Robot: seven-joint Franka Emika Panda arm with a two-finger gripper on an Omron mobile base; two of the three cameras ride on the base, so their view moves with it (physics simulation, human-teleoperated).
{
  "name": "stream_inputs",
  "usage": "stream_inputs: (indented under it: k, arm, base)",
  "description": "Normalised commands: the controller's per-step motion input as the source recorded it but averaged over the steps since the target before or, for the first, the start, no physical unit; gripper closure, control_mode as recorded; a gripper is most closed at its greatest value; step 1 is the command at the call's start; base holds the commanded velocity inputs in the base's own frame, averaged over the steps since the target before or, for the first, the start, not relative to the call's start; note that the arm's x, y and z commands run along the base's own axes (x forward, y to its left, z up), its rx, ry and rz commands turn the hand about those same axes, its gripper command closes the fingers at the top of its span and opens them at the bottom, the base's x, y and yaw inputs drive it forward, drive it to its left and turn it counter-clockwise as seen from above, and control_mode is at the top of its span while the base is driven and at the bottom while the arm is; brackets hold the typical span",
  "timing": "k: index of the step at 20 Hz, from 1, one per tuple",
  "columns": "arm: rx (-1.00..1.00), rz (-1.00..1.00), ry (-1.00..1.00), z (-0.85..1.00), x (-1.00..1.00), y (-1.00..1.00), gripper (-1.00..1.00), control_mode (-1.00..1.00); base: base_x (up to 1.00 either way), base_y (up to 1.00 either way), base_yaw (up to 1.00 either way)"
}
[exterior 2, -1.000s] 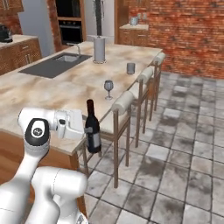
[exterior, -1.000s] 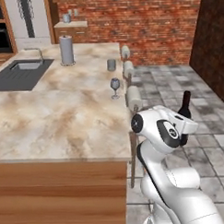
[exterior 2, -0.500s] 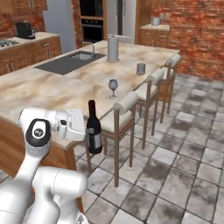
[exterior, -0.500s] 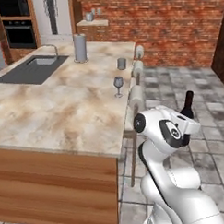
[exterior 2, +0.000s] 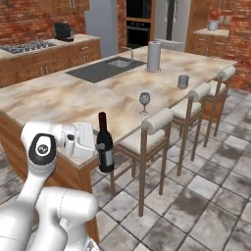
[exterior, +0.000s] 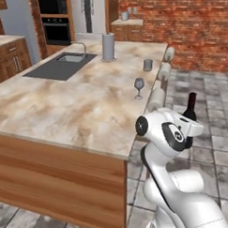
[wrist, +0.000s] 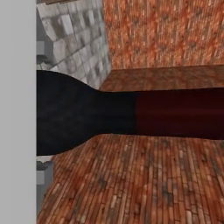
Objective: There is a wine glass and glass cup on the dining counter. Place the wine bottle next to the wine glass and the juice bottle next to the glass cup.
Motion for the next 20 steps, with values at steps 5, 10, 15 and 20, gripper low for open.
stream_inputs:
  k: [5,10,15,20]
  arm:
    - [0.00,0.00,0.00,0.00,0.00,0.00,1.00,1.00]
    - [0.00,0.00,0.00,0.00,0.00,0.00,1.00,1.00]
    - [0.00,0.00,0.00,0.00,0.00,0.00,1.00,1.00]
    - [0.00,0.00,0.00,0.00,0.00,0.00,1.00,1.00]
  base:
    - [0.21,-0.54,0.21]
    - [0.23,-0.55,0.17]
    - [0.24,-0.53,0.20]
    - [0.24,-0.54,0.19]
